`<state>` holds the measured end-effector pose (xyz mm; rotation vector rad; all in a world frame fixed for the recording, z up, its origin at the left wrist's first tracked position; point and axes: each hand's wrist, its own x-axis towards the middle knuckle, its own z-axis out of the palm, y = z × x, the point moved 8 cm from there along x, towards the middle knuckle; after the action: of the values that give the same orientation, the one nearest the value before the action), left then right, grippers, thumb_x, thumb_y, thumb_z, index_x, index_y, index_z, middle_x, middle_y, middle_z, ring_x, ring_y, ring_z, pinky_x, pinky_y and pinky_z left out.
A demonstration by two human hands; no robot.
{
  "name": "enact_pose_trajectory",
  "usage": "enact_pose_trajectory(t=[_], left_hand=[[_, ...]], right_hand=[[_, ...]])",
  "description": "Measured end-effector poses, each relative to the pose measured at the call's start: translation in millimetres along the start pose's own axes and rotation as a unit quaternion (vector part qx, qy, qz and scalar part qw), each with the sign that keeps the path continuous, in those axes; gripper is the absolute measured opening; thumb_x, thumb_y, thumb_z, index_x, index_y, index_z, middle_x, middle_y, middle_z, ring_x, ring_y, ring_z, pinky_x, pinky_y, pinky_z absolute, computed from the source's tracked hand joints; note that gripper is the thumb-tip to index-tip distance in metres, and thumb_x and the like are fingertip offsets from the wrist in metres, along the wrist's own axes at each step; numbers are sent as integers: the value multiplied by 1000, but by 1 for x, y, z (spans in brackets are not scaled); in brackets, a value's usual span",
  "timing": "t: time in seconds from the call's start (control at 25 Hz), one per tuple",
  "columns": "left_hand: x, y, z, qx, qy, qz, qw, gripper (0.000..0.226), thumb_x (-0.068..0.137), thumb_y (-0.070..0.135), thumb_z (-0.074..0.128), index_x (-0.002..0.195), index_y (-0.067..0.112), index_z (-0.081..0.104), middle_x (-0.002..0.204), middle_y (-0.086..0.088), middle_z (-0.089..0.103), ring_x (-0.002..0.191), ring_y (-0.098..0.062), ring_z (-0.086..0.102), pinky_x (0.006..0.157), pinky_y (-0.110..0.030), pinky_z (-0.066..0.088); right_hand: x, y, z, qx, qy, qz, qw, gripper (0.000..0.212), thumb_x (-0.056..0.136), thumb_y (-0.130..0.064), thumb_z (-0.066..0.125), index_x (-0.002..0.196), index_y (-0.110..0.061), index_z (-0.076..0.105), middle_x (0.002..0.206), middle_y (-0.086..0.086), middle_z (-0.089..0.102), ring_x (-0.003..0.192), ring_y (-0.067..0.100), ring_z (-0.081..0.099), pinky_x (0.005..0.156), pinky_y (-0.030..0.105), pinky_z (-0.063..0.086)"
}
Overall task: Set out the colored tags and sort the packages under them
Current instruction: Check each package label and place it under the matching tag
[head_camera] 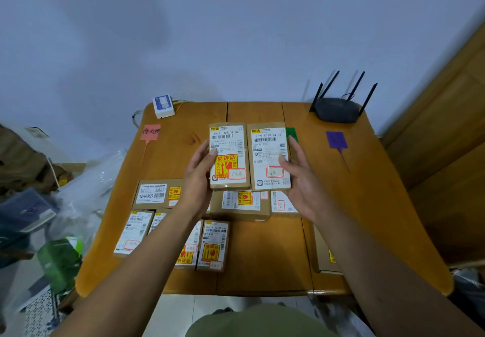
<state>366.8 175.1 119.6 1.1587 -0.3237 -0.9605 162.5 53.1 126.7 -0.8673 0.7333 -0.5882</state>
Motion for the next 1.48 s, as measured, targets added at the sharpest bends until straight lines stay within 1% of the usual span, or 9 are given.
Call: enact_pose_trajectory(t=[0.32, 0.48, 0.64, 0.76, 0.84, 1.0, 1.24, 1.36, 1.48], left_hand=[[-14, -23, 3, 75, -12, -7, 997, 46, 109, 32, 51, 154, 39, 47, 132, 2, 75, 114, -19, 75, 88, -38, 63], [-12, -41, 0, 86, -17, -33, 996, 45, 109, 33, 49, 152, 45, 48, 134, 4, 74, 124, -23, 70, 99, -48, 56], [2, -58, 9, 83, -43, -62, 994, 61, 98, 25, 60, 156, 35, 43, 152, -4, 60, 139, -35, 55, 116, -64, 39], [16, -72, 31, 70, -66, -68, 993, 54, 101, 13, 59, 152, 29, 47, 151, -8, 59, 134, -35, 60, 112, -56, 46], [22, -84, 54, 63, -84, -77, 991, 53, 102, 13, 59, 150, 32, 50, 148, -7, 62, 130, -33, 64, 109, -53, 50], [38, -116, 113, 50, -92, -100, 989, 58, 100, 17, 64, 153, 32, 48, 134, -7, 74, 119, -27, 72, 89, -36, 60], [66, -158, 195, 93, -64, -131, 985, 50, 102, 20, 63, 150, 28, 51, 128, -9, 76, 116, -26, 74, 92, -45, 58], [88, -172, 224, 126, -64, -143, 980, 44, 100, 26, 68, 142, 29, 57, 124, -8, 77, 117, -25, 73, 88, -41, 59], [109, -191, 238, 137, -90, -165, 973, 41, 98, 23, 70, 138, 19, 61, 128, -12, 74, 117, -27, 71, 94, -41, 58]], right_hand=[[-1, 23, -11, -12, 29, 20, 999, 73, 101, -10, 65, 156, -49, 38, 133, 5, 74, 121, 31, 73, 98, 60, 59], [-6, 34, -24, -36, 57, 39, 997, 77, 98, -10, 69, 157, -47, 37, 128, 7, 77, 119, 32, 73, 106, 66, 51], [-8, 28, -47, -23, 82, 35, 996, 79, 91, -12, 75, 155, -45, 41, 122, 7, 79, 113, 30, 76, 102, 61, 56], [-5, 17, -77, -11, 99, 29, 995, 84, 83, -19, 79, 154, -43, 42, 125, 9, 78, 115, 30, 76, 101, 60, 57], [-3, 10, -100, -5, 107, 21, 994, 78, 88, -18, 78, 154, -40, 43, 126, 9, 77, 116, 30, 75, 99, 58, 58], [17, -11, -160, -10, 114, 15, 993, 69, 94, -18, 73, 154, -37, 44, 125, 6, 78, 114, 26, 76, 90, 49, 60], [49, -50, -245, 8, 132, 32, 991, 62, 92, -13, 74, 143, -42, 52, 113, 0, 82, 100, 21, 81, 69, 34, 66], [65, -63, -284, 23, 146, 36, 988, 58, 90, -15, 76, 137, -42, 54, 111, 0, 83, 99, 22, 81, 70, 36, 66], [79, -59, -309, 44, 156, 40, 986, 56, 92, -12, 74, 137, -39, 54, 114, 2, 82, 100, 24, 81, 72, 38, 67]])
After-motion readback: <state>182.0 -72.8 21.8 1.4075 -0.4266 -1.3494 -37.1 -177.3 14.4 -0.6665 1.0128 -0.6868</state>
